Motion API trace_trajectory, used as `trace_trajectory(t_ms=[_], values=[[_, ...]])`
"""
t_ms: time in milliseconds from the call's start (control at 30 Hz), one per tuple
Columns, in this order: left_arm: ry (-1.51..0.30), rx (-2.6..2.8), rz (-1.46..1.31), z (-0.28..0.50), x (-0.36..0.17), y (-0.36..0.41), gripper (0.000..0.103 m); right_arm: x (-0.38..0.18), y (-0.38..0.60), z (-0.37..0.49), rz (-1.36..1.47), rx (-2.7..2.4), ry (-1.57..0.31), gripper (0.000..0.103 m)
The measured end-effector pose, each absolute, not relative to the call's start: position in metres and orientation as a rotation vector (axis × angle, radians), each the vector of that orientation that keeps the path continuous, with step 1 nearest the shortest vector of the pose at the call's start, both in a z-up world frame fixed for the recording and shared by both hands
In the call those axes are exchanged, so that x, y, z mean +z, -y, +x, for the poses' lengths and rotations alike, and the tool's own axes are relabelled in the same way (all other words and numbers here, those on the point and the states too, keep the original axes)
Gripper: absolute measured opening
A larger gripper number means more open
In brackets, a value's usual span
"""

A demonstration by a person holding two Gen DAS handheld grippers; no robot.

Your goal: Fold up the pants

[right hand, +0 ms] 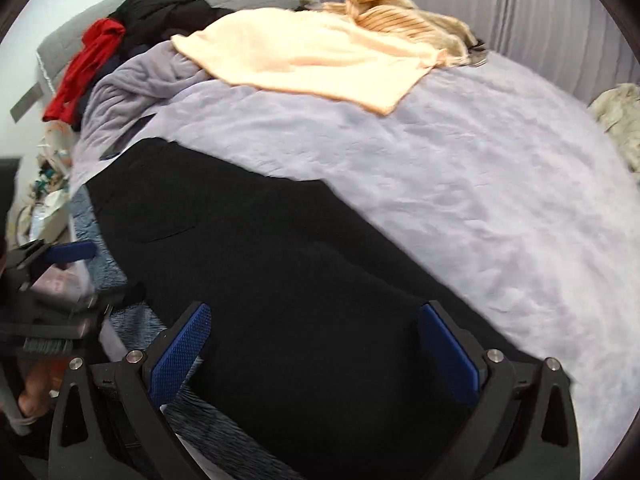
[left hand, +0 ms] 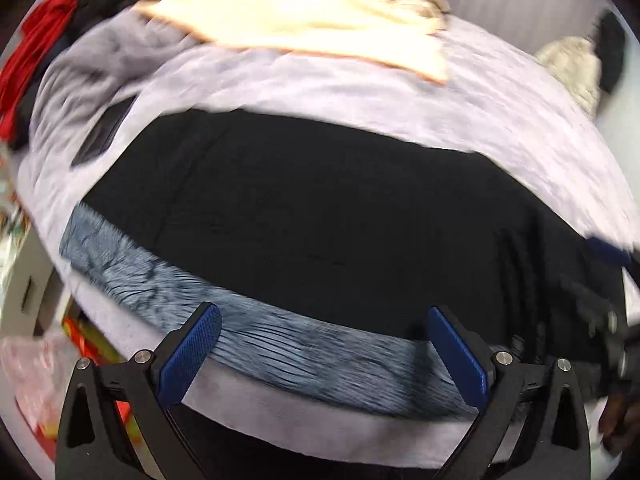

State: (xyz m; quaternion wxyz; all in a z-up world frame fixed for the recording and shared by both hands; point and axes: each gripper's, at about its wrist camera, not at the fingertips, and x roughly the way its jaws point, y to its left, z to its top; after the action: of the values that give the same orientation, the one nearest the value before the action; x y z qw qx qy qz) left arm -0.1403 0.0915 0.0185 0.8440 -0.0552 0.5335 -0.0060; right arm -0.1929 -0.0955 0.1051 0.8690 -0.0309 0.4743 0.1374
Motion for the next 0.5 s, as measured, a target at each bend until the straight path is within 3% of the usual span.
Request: trace_trajectory(t_ms=[167, 333, 500], values=[[-1.158, 0.024, -0.153, -0.125, 0.011, -0.112, 0.103, 0.073, 0.052, -0.190, -0.292, 0.272, -1.033, 0.103], [-1.050, 0.067, -0.181, -0.112, 0.033, -0.143, 0.103, 0.113, 0.035, -0.189, -0.219, 0.366, -0.950, 0.103], [-1.068, 0.110, -0.070, -0.086, 0.016, -0.158, 0.103, 0.083, -0.006, -0.150, -0.272, 0.421, -1.074, 0.103]])
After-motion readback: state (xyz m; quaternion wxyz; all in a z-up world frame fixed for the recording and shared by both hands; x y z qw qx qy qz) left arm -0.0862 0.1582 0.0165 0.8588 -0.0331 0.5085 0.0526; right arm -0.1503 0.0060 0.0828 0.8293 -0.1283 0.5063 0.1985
